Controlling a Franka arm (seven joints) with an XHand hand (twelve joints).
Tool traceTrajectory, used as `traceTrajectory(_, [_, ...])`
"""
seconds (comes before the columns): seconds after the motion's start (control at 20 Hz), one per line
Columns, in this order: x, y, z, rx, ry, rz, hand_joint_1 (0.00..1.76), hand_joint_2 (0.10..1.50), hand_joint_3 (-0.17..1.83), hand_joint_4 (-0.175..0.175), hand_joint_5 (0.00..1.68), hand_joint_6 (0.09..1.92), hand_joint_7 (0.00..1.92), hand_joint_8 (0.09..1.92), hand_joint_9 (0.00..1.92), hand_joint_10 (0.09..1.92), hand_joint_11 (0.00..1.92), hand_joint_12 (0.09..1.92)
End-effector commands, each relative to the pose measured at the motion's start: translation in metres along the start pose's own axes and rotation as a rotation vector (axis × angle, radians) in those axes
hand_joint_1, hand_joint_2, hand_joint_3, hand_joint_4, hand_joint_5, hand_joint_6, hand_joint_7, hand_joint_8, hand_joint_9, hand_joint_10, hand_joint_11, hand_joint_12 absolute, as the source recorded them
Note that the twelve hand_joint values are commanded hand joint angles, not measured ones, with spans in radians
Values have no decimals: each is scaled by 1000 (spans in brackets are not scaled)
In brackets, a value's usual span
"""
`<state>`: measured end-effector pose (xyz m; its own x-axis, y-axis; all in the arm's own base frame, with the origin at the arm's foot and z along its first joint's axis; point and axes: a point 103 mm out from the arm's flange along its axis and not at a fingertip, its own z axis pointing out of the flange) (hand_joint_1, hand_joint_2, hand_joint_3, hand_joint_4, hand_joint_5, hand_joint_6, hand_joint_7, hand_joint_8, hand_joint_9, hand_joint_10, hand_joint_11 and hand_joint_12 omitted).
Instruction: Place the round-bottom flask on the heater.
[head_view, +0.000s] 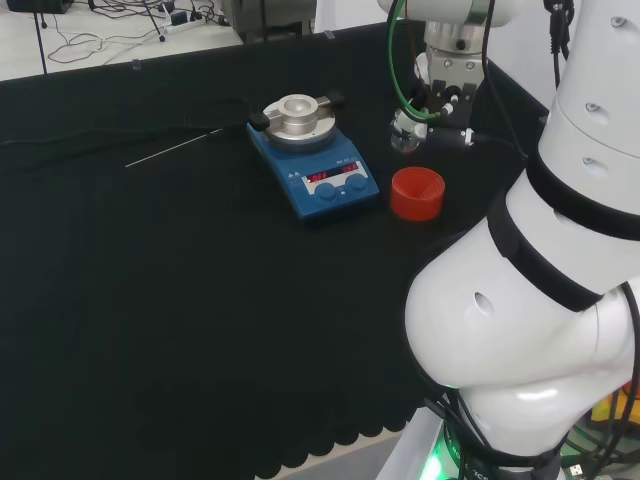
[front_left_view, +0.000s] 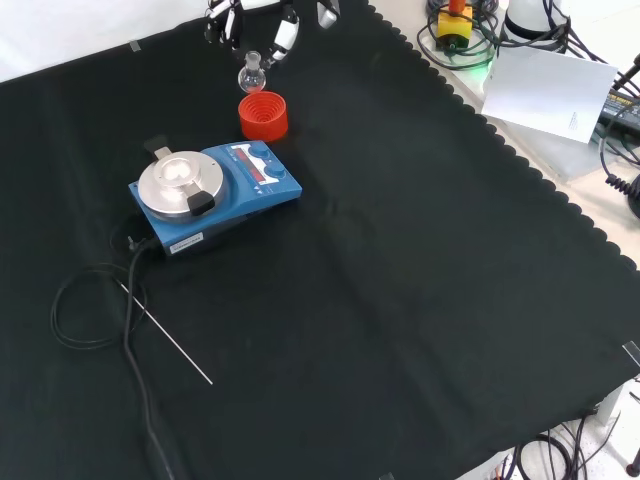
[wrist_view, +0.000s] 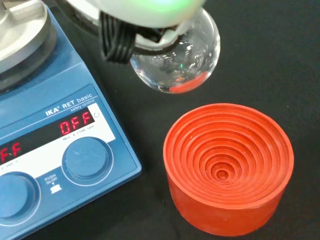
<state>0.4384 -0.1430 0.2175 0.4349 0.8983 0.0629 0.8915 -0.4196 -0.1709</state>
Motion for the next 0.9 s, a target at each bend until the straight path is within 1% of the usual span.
traceTrajectory(0.05, [8, 7, -8, 0, 10, -5, 1151, 669, 721, -33, 1181, 863, 319, 698, 584, 628, 136, 1405])
traceTrajectory(0.35, [29, 26, -26, -9, 29, -31, 1152, 666, 727, -36, 1183, 862, 321, 699, 584, 629, 134, 1406])
traceTrajectory(0.8, [87, 67, -39, -2, 30, -96, 1155, 659, 737, -43, 1186, 861, 322, 701, 588, 632, 133, 1408])
traceTrajectory(0.9, [98, 77, -41, -2, 33, -108, 1158, 652, 749, -53, 1190, 859, 322, 702, 589, 633, 132, 1411])
